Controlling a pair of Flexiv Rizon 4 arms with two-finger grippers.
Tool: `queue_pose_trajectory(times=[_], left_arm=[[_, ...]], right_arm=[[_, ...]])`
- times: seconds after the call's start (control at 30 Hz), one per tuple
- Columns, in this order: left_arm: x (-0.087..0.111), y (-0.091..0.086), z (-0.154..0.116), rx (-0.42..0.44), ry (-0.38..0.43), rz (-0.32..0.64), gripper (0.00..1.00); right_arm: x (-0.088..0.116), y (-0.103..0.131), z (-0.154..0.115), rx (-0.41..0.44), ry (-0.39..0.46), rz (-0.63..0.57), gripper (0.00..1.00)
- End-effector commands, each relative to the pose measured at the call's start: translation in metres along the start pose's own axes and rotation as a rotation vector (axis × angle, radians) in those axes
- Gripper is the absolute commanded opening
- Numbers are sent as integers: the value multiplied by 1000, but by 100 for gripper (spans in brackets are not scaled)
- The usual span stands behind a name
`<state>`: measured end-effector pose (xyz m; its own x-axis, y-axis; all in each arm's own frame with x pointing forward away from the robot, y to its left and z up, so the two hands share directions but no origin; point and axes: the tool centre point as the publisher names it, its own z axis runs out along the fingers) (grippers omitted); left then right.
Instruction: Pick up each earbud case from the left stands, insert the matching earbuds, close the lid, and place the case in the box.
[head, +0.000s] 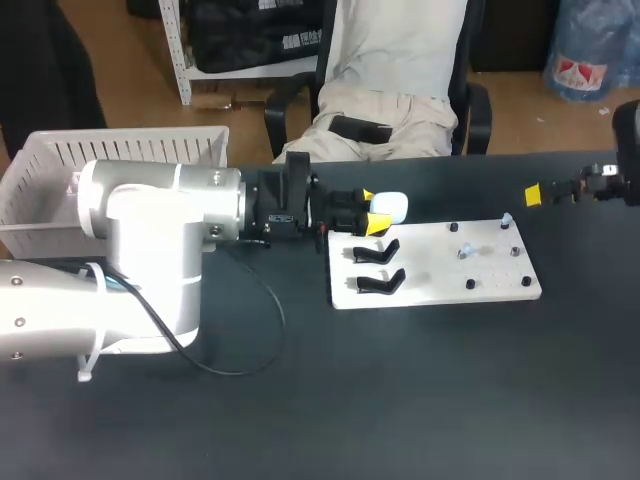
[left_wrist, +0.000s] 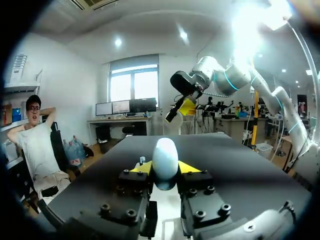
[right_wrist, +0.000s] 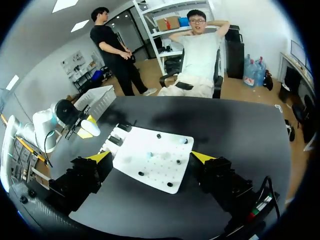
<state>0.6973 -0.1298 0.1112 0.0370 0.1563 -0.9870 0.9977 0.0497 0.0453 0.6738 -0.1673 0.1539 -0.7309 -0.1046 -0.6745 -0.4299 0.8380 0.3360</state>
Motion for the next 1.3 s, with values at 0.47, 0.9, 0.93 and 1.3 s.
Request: queue_pose_trajectory(times=[0.47, 0.9, 0.93, 1.3], left_arm=[[6, -16, 10, 87, -46, -29, 0], [10, -20, 9, 97, -69, -31, 0], [9, -20, 9, 93, -71, -26, 0], [10, -19, 7, 91, -74, -11, 0]], right_arm=[[26, 83, 18, 0, 54, -83, 100], [26, 108, 48, -53, 107, -72, 100], [25, 108, 51, -58, 111, -66, 100], [20, 121, 71, -85, 155, -56, 100]])
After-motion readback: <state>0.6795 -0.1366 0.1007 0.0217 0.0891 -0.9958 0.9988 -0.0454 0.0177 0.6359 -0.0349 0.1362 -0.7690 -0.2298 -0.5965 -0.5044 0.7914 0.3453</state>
